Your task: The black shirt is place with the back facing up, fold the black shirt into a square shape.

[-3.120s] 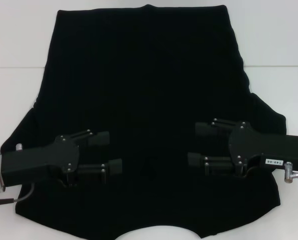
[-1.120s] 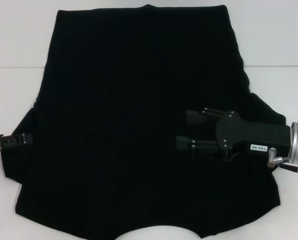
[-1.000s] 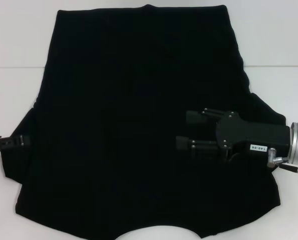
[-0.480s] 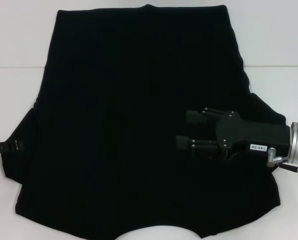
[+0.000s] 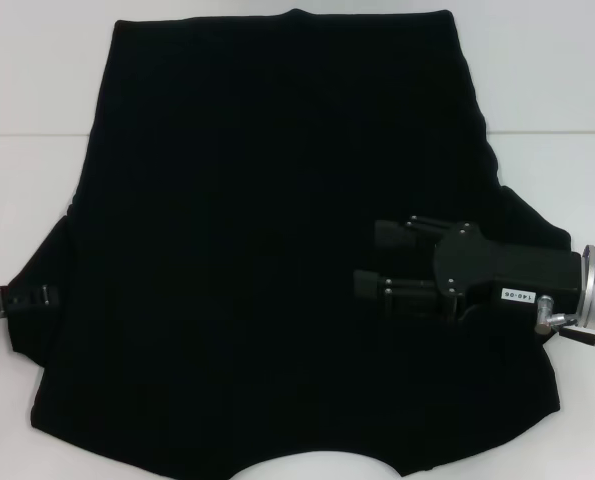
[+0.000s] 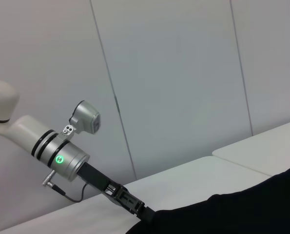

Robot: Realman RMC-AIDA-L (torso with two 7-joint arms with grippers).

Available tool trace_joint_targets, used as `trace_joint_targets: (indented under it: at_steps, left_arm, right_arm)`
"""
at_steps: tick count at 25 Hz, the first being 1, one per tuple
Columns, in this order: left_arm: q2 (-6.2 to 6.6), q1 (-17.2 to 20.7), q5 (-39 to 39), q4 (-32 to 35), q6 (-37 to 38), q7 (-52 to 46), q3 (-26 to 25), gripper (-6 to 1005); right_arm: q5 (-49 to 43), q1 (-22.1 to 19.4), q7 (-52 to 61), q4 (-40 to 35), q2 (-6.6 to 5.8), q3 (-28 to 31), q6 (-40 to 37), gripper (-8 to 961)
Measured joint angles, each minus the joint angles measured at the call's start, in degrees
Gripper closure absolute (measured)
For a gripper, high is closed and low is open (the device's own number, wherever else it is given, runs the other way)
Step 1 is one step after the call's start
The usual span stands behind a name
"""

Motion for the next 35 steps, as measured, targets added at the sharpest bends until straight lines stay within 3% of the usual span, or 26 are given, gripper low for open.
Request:
trace_joint_targets:
  at_steps: [24, 35]
  left_arm:
    - [0.13, -1.1, -0.1, -0.1, -0.1, 0.8, 0.9, 128]
    - [-0.22, -1.0, 0.1, -0.3, -3.4, 2.3, 2.3, 442]
  right_arm:
    - [0.0, -0.1, -0.1, 0.0, -0.09, 0.8, 0.0, 101]
    - [0.5, -0.4, -0.3, 0.0, -0.09, 0.8, -0.2, 99]
